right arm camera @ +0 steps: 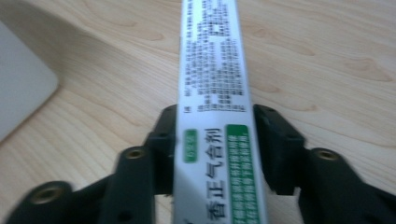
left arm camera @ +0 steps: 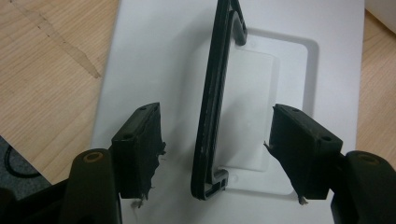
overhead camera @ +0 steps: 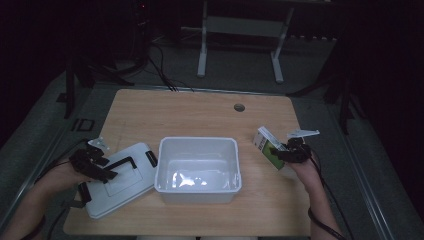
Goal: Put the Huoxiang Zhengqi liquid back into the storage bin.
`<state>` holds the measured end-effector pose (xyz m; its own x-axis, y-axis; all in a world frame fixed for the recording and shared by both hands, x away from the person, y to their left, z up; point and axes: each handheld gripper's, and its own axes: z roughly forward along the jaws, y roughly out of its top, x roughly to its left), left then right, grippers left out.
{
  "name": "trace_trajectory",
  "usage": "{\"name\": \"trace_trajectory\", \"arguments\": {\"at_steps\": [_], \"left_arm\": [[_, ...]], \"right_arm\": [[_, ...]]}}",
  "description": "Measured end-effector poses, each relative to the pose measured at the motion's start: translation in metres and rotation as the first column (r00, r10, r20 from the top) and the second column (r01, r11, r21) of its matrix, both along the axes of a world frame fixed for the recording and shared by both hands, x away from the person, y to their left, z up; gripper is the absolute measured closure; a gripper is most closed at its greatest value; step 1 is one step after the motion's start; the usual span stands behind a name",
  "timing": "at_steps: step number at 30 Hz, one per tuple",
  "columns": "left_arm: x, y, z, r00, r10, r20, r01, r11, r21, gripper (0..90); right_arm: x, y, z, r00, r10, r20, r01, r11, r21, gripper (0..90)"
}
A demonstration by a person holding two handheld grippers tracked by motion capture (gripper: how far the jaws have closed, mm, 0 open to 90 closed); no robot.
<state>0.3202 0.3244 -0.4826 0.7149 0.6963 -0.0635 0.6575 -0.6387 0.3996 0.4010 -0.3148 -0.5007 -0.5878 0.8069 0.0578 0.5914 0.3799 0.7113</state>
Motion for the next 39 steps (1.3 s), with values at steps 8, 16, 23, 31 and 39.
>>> {"name": "trace_trajectory", "arguments": {"at_steps": [8,16,23,31,39], "left_arm": [[0.000,0.001,-0.002,1.0000,0.003,-0.008,-0.002,1.0000,0.002,34.5],[0.000,-0.001,0.001,1.0000,-0.001,-0.005,0.001,1.0000,0.002,34.5],[-0.001,-0.001,0.002,1.0000,0.001,-0.005,-0.001,1.0000,0.003,34.5],[0.000,-0.003,0.005,1.0000,-0.004,-0.005,0.004,0.9999,0.012,34.5],[0.000,-0.006,0.011,0.9999,-0.011,0.005,0.011,0.9997,0.020,34.5]], "right_arm": [[0.000,0.005,0.004,1.0000,0.004,0.008,-0.003,0.998,-0.061,63.2],[-0.005,0.002,0.013,0.9991,0.008,0.042,-0.006,0.999,-0.033,63.7],[-0.015,-0.003,0.026,0.9975,0.055,0.045,-0.054,0.998,-0.030,63.6],[-0.032,-0.001,0.044,0.9910,0.114,0.071,-0.113,0.994,-0.011,63.7],[-0.048,0.010,0.074,0.9709,0.208,0.118,-0.209,0.978,-0.003,63.8]]}}
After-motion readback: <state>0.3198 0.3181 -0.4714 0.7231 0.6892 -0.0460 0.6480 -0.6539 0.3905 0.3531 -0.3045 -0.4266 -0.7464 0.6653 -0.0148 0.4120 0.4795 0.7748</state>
